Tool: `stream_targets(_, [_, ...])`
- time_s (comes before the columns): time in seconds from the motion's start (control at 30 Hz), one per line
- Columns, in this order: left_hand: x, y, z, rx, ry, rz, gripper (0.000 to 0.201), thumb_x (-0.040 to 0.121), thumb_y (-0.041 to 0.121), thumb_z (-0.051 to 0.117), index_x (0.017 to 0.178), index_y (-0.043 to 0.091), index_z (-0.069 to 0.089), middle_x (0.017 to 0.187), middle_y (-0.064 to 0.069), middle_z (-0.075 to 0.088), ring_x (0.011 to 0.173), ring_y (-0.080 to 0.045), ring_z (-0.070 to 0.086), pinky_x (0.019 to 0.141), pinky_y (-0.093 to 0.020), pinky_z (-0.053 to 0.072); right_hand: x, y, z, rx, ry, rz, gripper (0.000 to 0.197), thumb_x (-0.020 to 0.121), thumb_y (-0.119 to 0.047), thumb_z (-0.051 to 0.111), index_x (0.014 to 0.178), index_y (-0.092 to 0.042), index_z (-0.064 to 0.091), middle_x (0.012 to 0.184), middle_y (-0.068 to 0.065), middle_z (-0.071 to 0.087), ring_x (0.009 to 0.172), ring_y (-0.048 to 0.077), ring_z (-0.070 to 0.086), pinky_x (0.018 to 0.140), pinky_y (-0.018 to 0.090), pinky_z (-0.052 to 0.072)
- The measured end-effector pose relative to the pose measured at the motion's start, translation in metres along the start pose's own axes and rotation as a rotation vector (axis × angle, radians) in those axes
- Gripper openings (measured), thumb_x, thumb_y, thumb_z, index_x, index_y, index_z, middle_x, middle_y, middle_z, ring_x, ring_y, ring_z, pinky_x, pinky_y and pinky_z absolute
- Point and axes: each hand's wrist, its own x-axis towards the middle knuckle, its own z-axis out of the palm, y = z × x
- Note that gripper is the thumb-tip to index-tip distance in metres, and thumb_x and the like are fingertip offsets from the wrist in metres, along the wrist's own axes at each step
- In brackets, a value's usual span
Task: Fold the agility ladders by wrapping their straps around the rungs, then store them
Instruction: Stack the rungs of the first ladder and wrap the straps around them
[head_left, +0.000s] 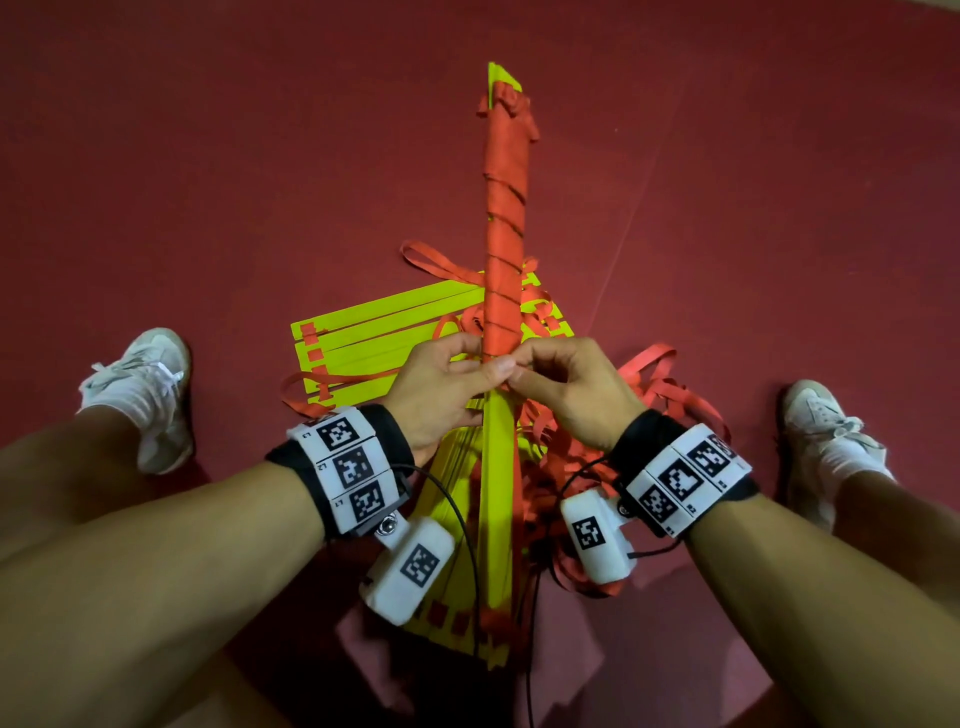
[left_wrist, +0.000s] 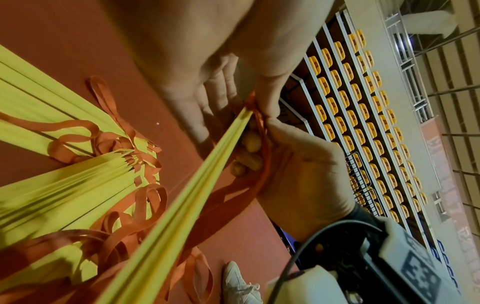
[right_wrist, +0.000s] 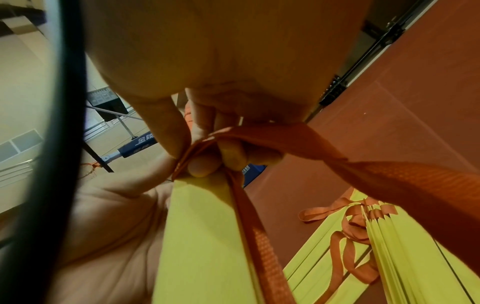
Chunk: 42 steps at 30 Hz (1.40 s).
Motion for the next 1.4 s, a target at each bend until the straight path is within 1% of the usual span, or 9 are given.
stream_targets(0.07, [0.001,0.000,0.000,-0.020,0.009,0.008,0.007,0.096,0.007,0.063,0.097,0.014,0.063,0.080,-0.004,0.072,0.070,-0.018,0.069,0.073,-0.040,0.057,0.000,0.000,-0.001,0.002,0.005,0.035,0.019,0.084,-0.030,0.062,0.082,-0.013,0.070,0.066,0.002,0.061,0.060,0.012,0.049,0.060,0.035,0.040])
stream_targets(0.37, [0.004,0.002,-0.001,-0.046,0.032,0.032,0.014,0.102,0.007,0.054,0.102,0.015,0.066,0.084,0.001,0.076,0.071,-0.013,0.070,0.064,-0.032,0.060,0.001,0.005,-0.004,-0.221,0.105,0.099,0.033,0.091,-0.033,0.070,0.063,-0.017,0.064,0.052,-0.007,0.056,0.047,0.004,0.046,0.056,0.027,0.036])
stream_targets(0.57, [0.005,0.005,-0.004,-0.164,0.037,-0.029,0.019,0.104,0.013,0.052,0.112,0.011,0.068,0.107,-0.008,0.074,0.098,-0.024,0.068,0.095,-0.053,0.053,0.002,0.005,-0.003,-0.217,0.043,0.075,0.032,0.097,-0.036,0.060,0.071,-0.018,0.061,0.055,-0.013,0.053,0.053,0.003,0.045,0.060,0.030,0.037])
stream_targets(0.8, [0.006,0.003,-0.003,-0.157,0.045,0.052,0.021,0.102,0.012,0.054,0.118,0.005,0.066,0.095,-0.007,0.074,0.081,-0.014,0.070,0.073,-0.030,0.058,0.000,0.002,-0.005,-0.118,0.027,-0.012,0.033,0.095,-0.038,0.059,0.073,-0.014,0.062,0.057,-0.012,0.052,0.056,0.007,0.046,0.058,0.032,0.038])
stream_targets(0.97, [0.007,-0.003,-0.006,0.097,0.094,0.138,0.012,0.100,0.021,0.061,0.107,0.023,0.070,0.093,0.000,0.076,0.072,-0.006,0.066,0.057,-0.022,0.044,-0.002,0.000,-0.001,-0.112,0.052,-0.046,0.030,0.090,-0.042,0.063,0.074,-0.017,0.067,0.060,-0.005,0.060,0.056,0.007,0.052,0.058,0.032,0.043])
stream_targets(1.07, [0.005,-0.002,-0.005,0.106,0.032,0.148,0.011,0.100,0.025,0.060,0.101,0.024,0.071,0.084,0.012,0.075,0.077,-0.002,0.066,0.062,-0.021,0.046,-0.003,-0.003,-0.002,-0.040,0.060,-0.052,0.030,0.092,-0.037,0.068,0.076,-0.011,0.069,0.057,-0.003,0.059,0.054,0.006,0.051,0.056,0.029,0.041])
stream_targets(1.17, [0.002,0.002,0.000,-0.005,-0.076,0.156,0.017,0.095,0.029,0.059,0.098,0.016,0.070,0.084,0.008,0.073,0.082,-0.007,0.068,0.071,-0.022,0.051,-0.002,-0.003,-0.001,0.053,0.068,-0.059,0.029,0.090,-0.031,0.071,0.075,-0.006,0.066,0.054,-0.012,0.054,0.052,0.001,0.044,0.055,0.019,0.035])
stream_targets(1.3, [0.000,0.001,0.002,-0.140,-0.169,0.134,0.032,0.079,0.024,0.072,0.104,0.005,0.068,0.095,-0.005,0.075,0.087,-0.011,0.072,0.078,-0.021,0.054,-0.001,-0.004,0.000,0.112,-0.006,-0.088,0.025,0.088,-0.035,0.067,0.078,-0.013,0.064,0.064,0.006,0.055,0.063,0.015,0.045,0.059,0.038,0.037])
stream_targets(1.4, [0.003,-0.003,-0.002,-0.109,-0.155,0.132,0.037,0.075,0.009,0.078,0.110,0.003,0.067,0.101,-0.009,0.075,0.096,-0.015,0.072,0.083,-0.024,0.055,-0.002,-0.008,-0.004,0.185,-0.068,-0.077,0.008,0.088,-0.020,0.063,0.086,-0.013,0.064,0.072,-0.006,0.060,0.068,0.004,0.052,0.065,0.022,0.043])
